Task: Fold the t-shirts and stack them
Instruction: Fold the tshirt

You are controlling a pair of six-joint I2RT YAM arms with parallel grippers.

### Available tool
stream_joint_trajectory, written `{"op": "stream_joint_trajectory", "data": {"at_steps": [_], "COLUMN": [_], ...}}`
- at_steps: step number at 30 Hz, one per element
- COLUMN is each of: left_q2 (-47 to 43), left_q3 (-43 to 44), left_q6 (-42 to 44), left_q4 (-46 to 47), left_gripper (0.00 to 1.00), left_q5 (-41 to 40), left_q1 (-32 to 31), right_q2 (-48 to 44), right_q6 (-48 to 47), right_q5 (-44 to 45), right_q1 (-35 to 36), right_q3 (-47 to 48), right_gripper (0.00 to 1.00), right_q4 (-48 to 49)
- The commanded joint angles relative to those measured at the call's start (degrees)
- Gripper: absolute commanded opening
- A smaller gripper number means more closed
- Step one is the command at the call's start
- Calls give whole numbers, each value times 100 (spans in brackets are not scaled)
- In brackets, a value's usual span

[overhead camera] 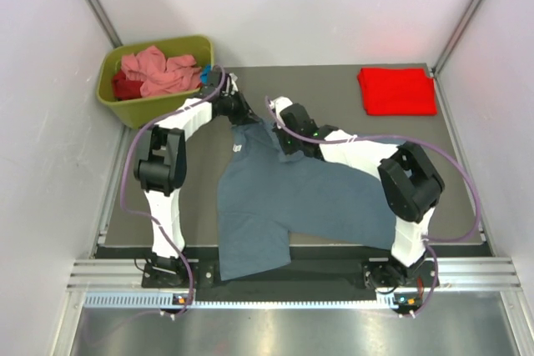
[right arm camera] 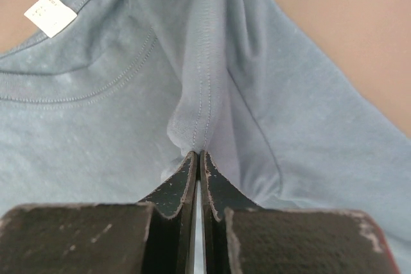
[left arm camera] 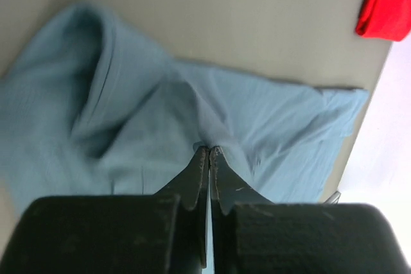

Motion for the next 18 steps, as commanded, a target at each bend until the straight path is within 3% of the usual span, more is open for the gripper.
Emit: {"op": "stream_joint_trajectory", "data": {"at_steps": [1,9,18], "left_q2": [-716,-1349,-1569], "left_q3": [-33,-701,-746], "left_q6": [230,248,257], "left_q4": [-899,-1076,-1321], "left_gripper": [0,0,0], "left_q5": [-666,-755,-763], "left_q1": [38,-76,-173], "right_q2": [-419,-463,-664], "right_q6": [-356,-506,-680], "right_q5": [-636,-1085,-1067], "right_q1": [-148,-148,-157], "right_q3": [27,-78,-306], "right_gripper": [0,0,0], "right_q4": [-240,-461,-487]}}
